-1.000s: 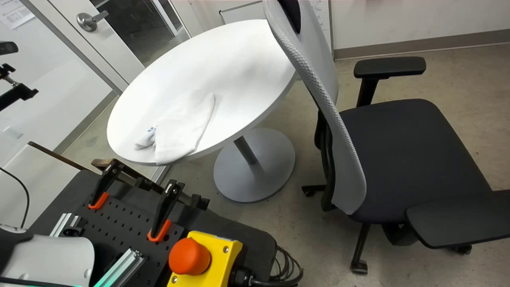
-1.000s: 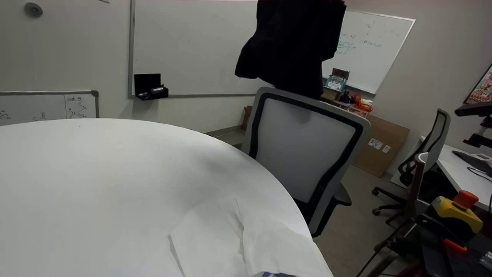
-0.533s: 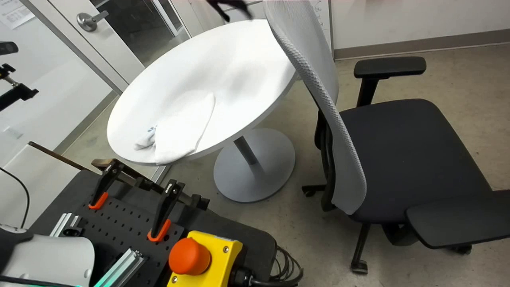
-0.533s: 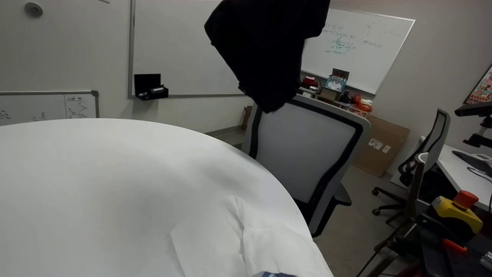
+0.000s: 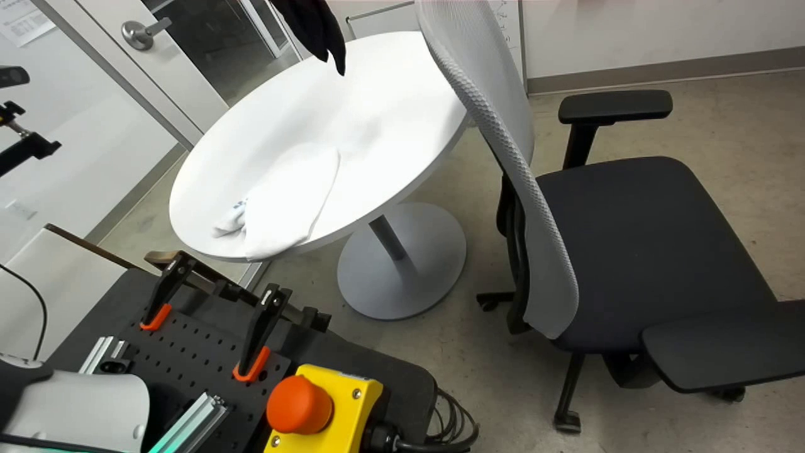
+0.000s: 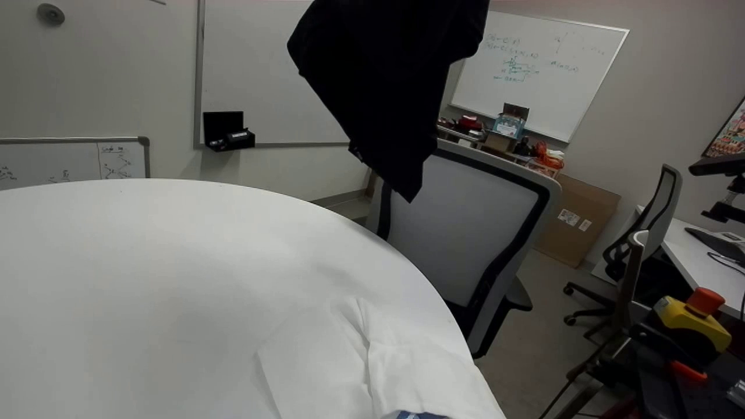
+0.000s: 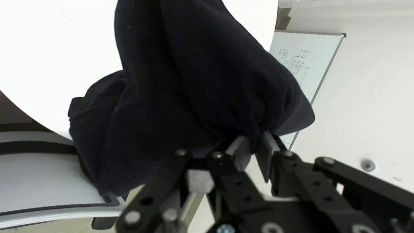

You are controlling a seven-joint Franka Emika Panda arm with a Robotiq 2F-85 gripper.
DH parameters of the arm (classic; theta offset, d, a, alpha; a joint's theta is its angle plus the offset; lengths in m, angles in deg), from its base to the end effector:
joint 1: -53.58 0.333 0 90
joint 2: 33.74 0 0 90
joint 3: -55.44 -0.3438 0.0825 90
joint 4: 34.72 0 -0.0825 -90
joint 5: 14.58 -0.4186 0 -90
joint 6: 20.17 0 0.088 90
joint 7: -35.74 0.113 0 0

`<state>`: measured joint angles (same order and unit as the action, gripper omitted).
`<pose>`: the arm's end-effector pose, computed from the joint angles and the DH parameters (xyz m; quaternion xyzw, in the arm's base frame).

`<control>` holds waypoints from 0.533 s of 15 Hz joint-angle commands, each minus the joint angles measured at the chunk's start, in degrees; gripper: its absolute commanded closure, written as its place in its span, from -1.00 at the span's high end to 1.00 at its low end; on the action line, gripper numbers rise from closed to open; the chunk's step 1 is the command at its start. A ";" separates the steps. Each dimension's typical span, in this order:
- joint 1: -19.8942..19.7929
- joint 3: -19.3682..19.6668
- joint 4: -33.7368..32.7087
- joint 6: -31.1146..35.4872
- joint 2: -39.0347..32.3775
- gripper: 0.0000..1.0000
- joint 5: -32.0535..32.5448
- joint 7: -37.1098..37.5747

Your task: Move the black t-shirt from the backrest of the chair to the table

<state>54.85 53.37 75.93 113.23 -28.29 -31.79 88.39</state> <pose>0.6048 0.0425 0.5958 -0.8413 0.4664 -0.1523 0.2269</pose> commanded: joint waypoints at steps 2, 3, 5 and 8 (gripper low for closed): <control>0.17 0.24 3.37 3.65 -1.48 -0.95 -2.23 -7.00; 0.05 0.20 4.69 6.16 -2.25 -0.95 -1.48 -8.07; -0.13 0.29 6.75 10.41 -4.01 -0.95 -0.87 -10.06; -0.21 0.46 9.00 17.02 -7.47 -0.95 -1.20 -13.21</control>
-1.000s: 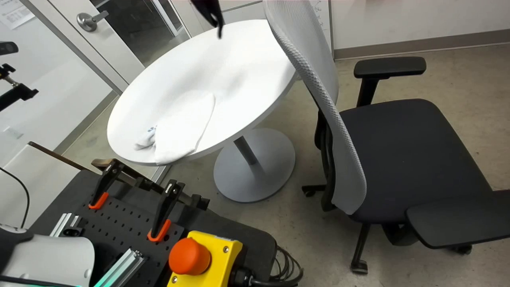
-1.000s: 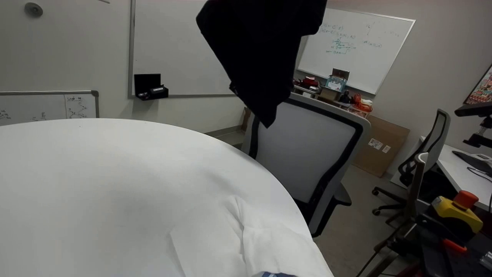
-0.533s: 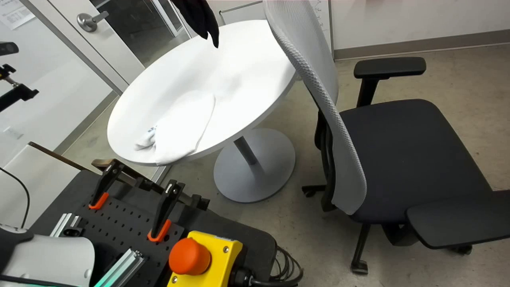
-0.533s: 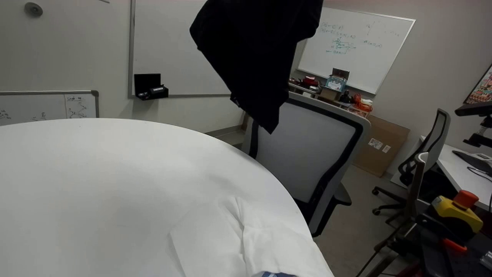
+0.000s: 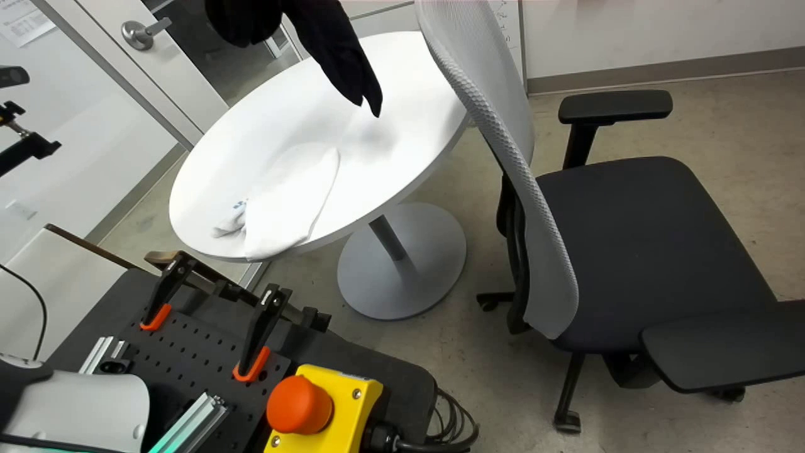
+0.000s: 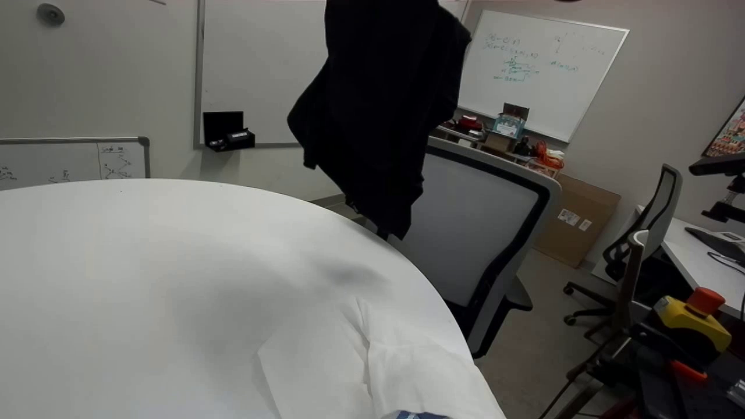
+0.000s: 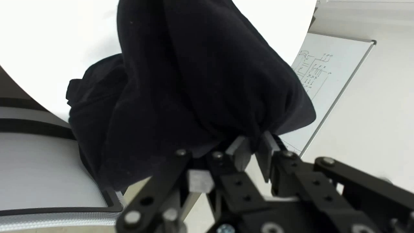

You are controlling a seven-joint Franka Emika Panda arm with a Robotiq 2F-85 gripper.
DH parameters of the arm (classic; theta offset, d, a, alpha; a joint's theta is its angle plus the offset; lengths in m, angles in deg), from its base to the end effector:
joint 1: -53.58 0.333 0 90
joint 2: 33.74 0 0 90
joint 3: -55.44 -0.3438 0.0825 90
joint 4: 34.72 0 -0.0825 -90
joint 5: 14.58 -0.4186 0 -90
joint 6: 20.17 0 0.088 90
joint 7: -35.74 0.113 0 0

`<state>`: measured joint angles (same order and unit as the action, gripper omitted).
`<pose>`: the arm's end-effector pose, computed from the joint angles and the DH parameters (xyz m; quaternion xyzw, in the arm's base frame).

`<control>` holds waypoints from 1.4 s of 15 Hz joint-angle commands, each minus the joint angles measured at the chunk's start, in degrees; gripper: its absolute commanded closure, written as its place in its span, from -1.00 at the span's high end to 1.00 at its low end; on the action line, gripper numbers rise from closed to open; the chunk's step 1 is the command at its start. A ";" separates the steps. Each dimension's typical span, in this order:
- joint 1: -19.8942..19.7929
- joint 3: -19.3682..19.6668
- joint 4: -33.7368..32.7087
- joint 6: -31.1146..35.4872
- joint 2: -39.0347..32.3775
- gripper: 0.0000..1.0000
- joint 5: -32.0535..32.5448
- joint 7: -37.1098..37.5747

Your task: Move the black t-shirt from the backrest of the chair to the table

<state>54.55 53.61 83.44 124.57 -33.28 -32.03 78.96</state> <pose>0.6177 0.0283 0.4950 -0.8674 0.4258 -0.1682 0.1952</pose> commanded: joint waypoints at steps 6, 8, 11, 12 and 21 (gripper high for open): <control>-0.01 0.31 1.11 12.14 -9.85 -0.95 -2.26 -7.48; -0.12 0.50 0.10 12.78 -12.06 -0.95 -1.91 -8.12; -0.06 1.38 -1.79 12.69 -14.88 -0.24 -0.11 -8.83; -0.07 1.71 -2.61 12.54 -15.64 -0.13 0.19 -9.23; -3.07 3.24 -12.28 -0.91 -16.13 1.00 -1.74 -13.62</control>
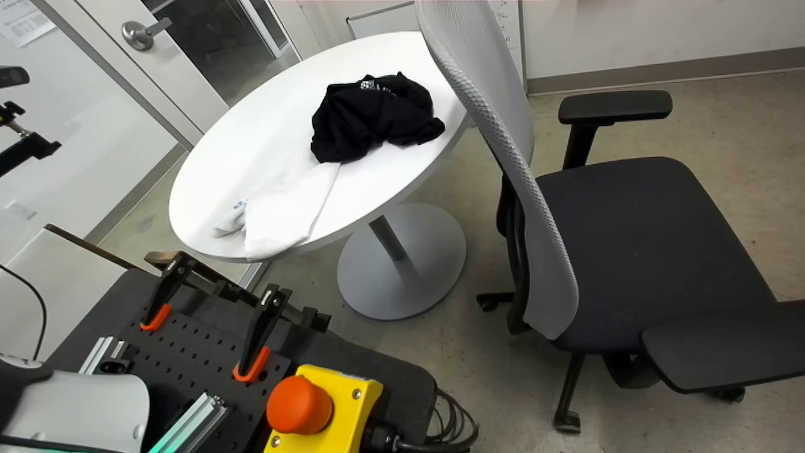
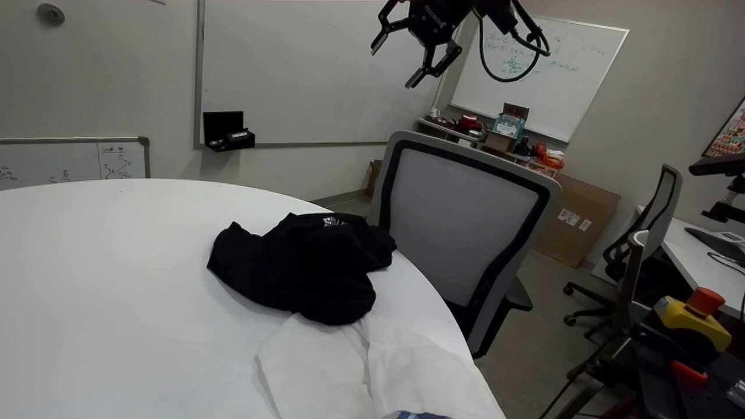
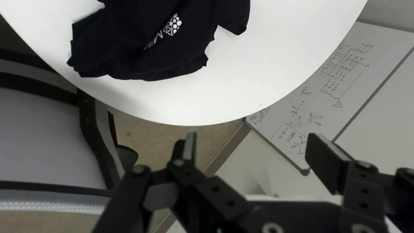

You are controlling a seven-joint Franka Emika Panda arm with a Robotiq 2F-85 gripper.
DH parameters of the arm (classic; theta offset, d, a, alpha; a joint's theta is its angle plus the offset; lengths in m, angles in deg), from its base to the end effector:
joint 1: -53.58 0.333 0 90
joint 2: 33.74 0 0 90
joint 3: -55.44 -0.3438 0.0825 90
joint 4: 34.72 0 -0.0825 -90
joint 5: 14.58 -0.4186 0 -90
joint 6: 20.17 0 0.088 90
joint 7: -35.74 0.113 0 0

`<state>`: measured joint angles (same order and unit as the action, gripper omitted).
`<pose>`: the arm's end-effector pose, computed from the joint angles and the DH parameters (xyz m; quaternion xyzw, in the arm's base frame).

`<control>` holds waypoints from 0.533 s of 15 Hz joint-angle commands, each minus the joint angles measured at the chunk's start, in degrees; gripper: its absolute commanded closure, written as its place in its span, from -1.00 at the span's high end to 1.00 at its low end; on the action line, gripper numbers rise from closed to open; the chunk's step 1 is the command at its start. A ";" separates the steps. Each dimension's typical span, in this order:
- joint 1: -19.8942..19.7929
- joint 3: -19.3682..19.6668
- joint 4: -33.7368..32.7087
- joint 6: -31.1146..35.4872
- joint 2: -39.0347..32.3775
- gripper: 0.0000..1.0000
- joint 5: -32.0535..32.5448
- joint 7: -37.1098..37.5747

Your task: Move the black t-shirt from the backrest of the chair to the table

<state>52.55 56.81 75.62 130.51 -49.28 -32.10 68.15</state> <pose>0.6850 -0.0341 0.3973 -0.8878 0.3963 -0.1799 0.1500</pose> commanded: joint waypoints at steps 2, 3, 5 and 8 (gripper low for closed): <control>-1.89 0.51 -7.04 -13.63 0.58 1.00 -1.36 -3.23; -2.32 1.10 -8.40 -17.15 1.16 1.00 -0.64 -3.02; -1.50 1.30 -6.69 -13.87 0.82 1.00 -0.44 -1.67; -1.97 1.59 -7.73 -15.83 1.26 1.00 -0.42 -2.14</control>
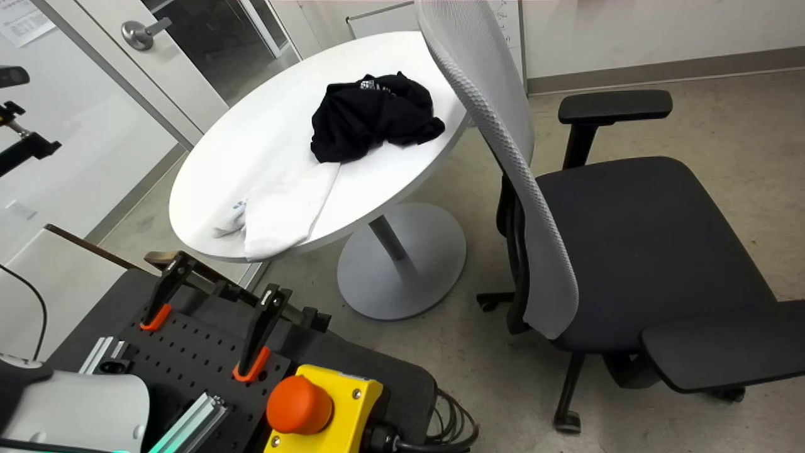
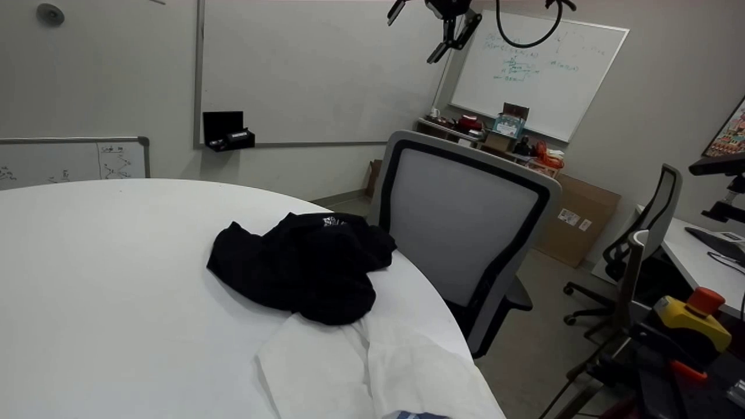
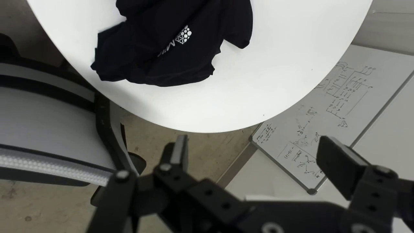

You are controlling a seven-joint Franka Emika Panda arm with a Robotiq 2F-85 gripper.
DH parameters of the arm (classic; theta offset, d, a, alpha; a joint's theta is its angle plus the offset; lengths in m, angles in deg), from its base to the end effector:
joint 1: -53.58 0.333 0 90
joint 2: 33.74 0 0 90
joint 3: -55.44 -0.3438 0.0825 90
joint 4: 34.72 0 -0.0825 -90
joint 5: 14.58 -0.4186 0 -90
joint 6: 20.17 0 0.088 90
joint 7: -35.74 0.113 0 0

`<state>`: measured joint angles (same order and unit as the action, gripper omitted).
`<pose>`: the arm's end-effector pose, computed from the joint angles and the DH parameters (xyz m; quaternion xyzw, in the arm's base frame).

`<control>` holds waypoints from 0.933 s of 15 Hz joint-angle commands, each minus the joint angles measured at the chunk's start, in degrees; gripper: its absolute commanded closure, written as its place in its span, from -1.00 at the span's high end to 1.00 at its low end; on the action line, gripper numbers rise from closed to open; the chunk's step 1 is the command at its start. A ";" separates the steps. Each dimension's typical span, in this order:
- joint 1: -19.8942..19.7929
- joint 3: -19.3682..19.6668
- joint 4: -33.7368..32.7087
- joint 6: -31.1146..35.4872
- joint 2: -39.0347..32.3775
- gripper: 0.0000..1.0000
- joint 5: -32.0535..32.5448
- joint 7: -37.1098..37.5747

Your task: Move the black t-shirt from the backrest of the chair to the table

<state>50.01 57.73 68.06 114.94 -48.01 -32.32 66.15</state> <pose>0.6912 -0.0636 0.4496 -0.9001 0.3889 -0.1265 0.1502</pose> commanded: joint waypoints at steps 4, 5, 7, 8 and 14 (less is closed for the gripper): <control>0.80 -1.33 1.76 -4.54 -1.05 1.00 -1.78 -5.66; 1.37 -1.96 2.92 -5.20 -1.50 1.00 -1.73 -6.83; 2.74 -3.53 6.17 -5.87 -2.23 1.00 -1.59 -9.11; 3.42 -4.44 7.94 -5.77 -2.59 1.00 -1.75 -10.54; 6.99 -7.49 13.01 -11.04 -5.32 1.00 1.57 -17.69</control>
<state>56.13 50.60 79.76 107.73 -52.90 -32.17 52.74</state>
